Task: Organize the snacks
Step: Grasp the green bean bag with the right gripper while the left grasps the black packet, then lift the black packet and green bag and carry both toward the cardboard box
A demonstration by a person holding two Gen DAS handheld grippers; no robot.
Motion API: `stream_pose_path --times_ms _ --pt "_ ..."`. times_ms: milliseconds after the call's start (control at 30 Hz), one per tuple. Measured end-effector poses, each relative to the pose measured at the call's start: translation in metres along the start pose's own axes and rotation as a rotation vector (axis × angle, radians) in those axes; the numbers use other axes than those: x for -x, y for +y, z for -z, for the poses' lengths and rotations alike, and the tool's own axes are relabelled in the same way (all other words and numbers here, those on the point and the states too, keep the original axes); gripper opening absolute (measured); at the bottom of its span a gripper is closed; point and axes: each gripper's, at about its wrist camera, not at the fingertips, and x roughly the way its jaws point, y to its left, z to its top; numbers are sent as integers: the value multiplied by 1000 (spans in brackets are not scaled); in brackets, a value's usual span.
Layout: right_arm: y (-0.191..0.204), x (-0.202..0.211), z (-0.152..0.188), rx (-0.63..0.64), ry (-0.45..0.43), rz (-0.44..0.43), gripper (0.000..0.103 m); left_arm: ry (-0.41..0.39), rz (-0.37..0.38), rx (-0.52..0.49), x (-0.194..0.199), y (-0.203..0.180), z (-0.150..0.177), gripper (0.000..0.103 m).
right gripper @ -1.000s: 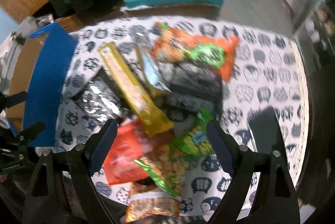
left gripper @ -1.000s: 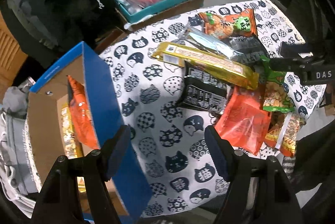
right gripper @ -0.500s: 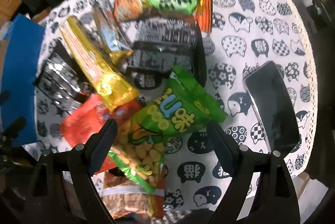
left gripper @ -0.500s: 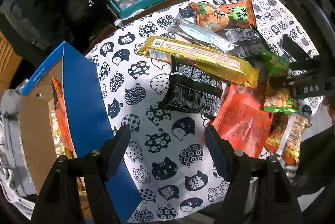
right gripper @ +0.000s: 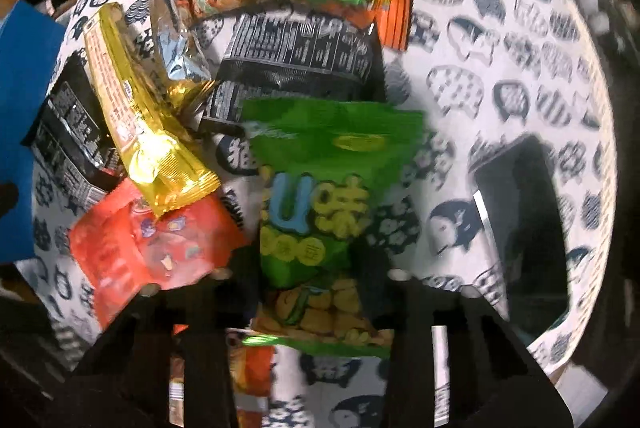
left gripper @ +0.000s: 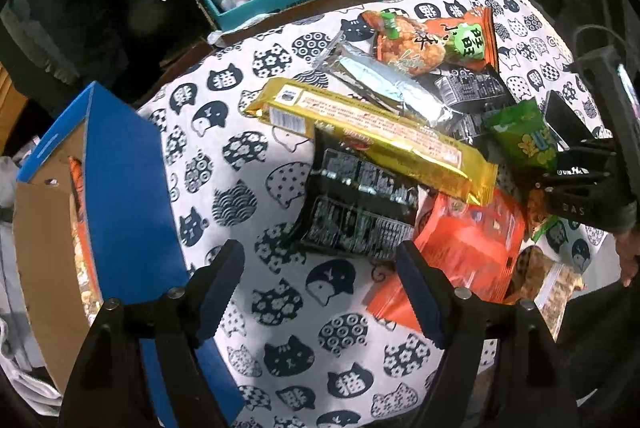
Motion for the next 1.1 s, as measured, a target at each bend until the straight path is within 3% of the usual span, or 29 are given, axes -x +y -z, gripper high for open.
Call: stream_pose_path --times_ms 233,467,833,1000,1100 --pt "-2 23 -1 39 -79 6 32 55 26 -9 -21 -12 -15 83" --pt "-14 47 -4 74 -140 -1 32 111 -31 -50 -47 -26 -22 86" --pt "-14 50 -8 67 -151 -62 32 164 -46 -70 -83 -37 -34 92" --pt "-17 45 -10 55 -148 -66 32 137 -3 -79 -84 -37 -34 69" --pt "-17 46 -10 58 -154 -67 32 122 1 -89 -80 -37 -31 62"
